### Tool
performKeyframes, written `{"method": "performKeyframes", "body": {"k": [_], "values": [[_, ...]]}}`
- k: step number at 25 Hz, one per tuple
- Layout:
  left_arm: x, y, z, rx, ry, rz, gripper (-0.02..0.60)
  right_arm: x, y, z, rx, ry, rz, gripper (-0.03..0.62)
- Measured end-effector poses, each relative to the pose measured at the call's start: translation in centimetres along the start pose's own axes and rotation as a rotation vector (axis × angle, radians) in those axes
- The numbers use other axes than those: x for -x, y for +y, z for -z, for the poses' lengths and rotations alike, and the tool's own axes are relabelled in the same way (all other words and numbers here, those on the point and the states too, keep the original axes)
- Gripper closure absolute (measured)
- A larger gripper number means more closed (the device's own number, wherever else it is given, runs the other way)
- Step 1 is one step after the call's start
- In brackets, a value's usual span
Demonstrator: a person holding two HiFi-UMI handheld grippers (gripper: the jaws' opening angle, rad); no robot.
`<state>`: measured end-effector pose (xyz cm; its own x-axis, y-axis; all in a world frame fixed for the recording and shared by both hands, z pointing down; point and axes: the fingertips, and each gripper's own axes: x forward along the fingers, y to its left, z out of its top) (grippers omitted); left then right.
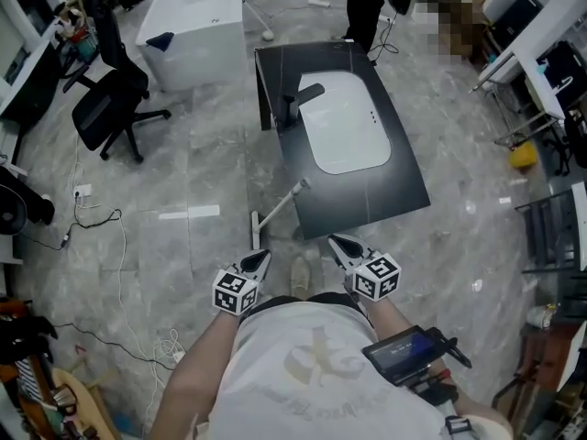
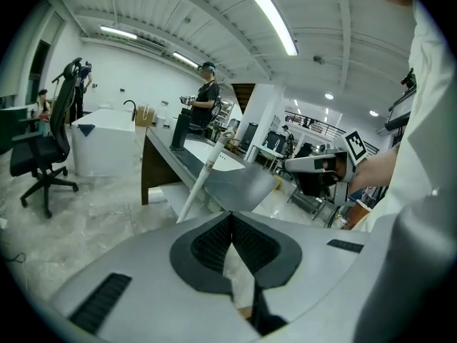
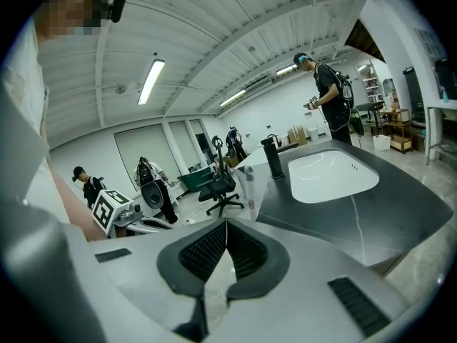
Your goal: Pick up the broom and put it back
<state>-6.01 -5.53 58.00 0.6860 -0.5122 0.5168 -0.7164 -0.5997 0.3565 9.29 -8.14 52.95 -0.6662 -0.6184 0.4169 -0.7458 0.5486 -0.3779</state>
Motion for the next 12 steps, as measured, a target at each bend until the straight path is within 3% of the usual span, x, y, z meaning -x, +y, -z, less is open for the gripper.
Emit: {"method": "performKeyframes", "body": {"k": [12], "values": [[-3.5, 2.3, -0.8, 0.018, 0.015, -0.020, 0.571, -2.2, -3.1, -0.2, -0.009, 0.041, -0.010, 0.576]]}}
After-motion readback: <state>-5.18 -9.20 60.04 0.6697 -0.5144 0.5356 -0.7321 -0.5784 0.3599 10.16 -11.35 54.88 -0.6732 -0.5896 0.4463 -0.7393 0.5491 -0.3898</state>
